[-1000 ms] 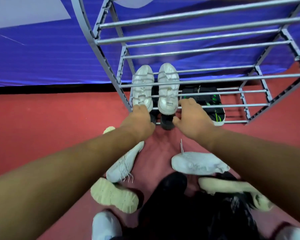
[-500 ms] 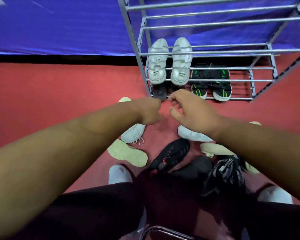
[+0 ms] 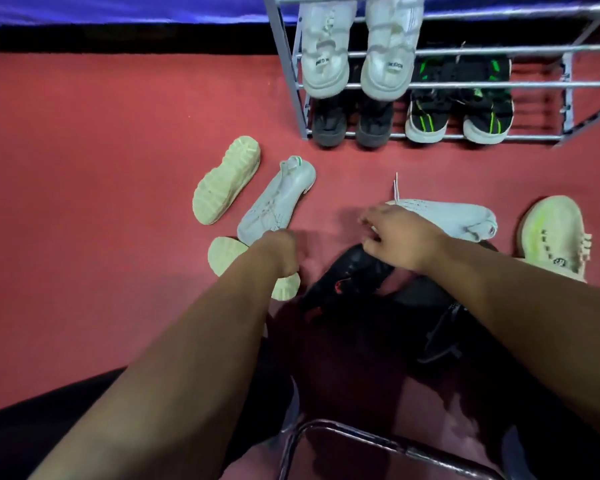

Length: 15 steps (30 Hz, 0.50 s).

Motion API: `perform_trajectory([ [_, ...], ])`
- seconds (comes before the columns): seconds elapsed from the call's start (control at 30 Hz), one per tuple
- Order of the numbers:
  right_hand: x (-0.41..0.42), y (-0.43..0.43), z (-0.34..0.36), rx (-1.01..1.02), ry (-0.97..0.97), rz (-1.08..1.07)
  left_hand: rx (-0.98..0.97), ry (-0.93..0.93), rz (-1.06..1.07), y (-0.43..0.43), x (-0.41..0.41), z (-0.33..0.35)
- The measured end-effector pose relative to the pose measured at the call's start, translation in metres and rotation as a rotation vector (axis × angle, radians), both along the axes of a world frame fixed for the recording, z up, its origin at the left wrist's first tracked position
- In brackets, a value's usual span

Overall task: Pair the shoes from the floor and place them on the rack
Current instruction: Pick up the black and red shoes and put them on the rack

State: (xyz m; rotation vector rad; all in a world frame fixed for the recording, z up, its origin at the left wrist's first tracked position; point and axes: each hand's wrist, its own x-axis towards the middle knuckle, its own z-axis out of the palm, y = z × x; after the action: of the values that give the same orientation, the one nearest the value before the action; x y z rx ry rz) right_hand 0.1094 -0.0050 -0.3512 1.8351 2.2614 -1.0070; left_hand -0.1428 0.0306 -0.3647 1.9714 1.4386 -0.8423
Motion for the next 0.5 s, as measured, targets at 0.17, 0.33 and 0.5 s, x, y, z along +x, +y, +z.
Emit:
perform_trajectory([
  [0.17,-0.011,-0.022,-0.047,-0.189,-0.180,0.150,-0.030,0.087,-0.134,-0.043,-0.023,-0.047],
  [0.33,-0.019,-0.042,-0.072,-0.195,-0.323,0.136,0.032,0.083,-0.180,-0.070,-0.002,-0.066],
  [0.5,-0.012,-0.074,-0.069,-0.124,-0.322,-0.033,-0.056,0.018,-0.130,-0.087,0.038,-0.064],
])
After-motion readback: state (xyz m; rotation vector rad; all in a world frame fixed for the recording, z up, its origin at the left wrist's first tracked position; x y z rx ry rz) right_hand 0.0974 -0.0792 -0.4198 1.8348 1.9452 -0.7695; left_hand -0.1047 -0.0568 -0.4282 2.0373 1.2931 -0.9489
